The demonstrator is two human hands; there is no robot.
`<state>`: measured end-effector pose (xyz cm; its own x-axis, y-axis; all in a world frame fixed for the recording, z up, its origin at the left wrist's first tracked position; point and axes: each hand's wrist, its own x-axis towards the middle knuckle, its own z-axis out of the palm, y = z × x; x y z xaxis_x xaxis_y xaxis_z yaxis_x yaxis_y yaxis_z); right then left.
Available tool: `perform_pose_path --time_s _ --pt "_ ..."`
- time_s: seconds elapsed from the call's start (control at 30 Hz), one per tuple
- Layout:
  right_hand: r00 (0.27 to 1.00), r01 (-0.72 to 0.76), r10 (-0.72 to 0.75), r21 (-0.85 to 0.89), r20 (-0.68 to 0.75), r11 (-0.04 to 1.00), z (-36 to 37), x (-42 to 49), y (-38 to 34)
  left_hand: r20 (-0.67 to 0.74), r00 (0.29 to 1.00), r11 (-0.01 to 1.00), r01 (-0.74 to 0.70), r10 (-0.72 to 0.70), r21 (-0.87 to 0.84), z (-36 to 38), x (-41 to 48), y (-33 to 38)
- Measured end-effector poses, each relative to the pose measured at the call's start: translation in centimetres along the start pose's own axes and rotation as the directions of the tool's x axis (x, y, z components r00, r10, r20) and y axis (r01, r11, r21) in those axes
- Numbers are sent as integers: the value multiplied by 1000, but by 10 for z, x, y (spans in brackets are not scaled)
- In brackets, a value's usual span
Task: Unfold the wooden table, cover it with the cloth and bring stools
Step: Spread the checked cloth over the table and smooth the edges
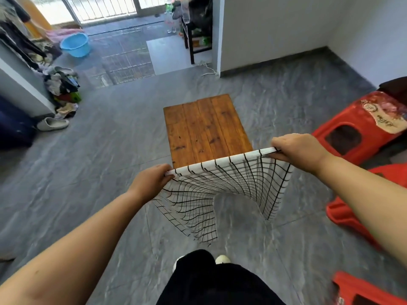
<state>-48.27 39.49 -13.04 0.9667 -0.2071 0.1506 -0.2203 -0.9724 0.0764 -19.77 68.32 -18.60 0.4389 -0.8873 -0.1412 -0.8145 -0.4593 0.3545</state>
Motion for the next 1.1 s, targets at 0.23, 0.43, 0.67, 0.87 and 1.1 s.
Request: perform_pose_path --time_s 0.23,0.43,0.67,0.87,1.1 --pt "998 -46 42 94 45 995 19 9 19 11 1000 997 21 -20 -79 -19 41 -9" --pt "996 -72 65 131 58 989 46 41 48 40 996 981 -89 84 171 -19 94 -13" --pt "991 -82 67 127 119 988 87 108 104 88 986 978 -150 139 141 -9 189 -45" --pt "989 -64 47 117 142 991 129 161 153 94 986 981 -148 136 127 -7 261 -63" --pt "976 -38 4 152 218 988 179 224 212 67 997 981 32 -46 193 8 346 -74"
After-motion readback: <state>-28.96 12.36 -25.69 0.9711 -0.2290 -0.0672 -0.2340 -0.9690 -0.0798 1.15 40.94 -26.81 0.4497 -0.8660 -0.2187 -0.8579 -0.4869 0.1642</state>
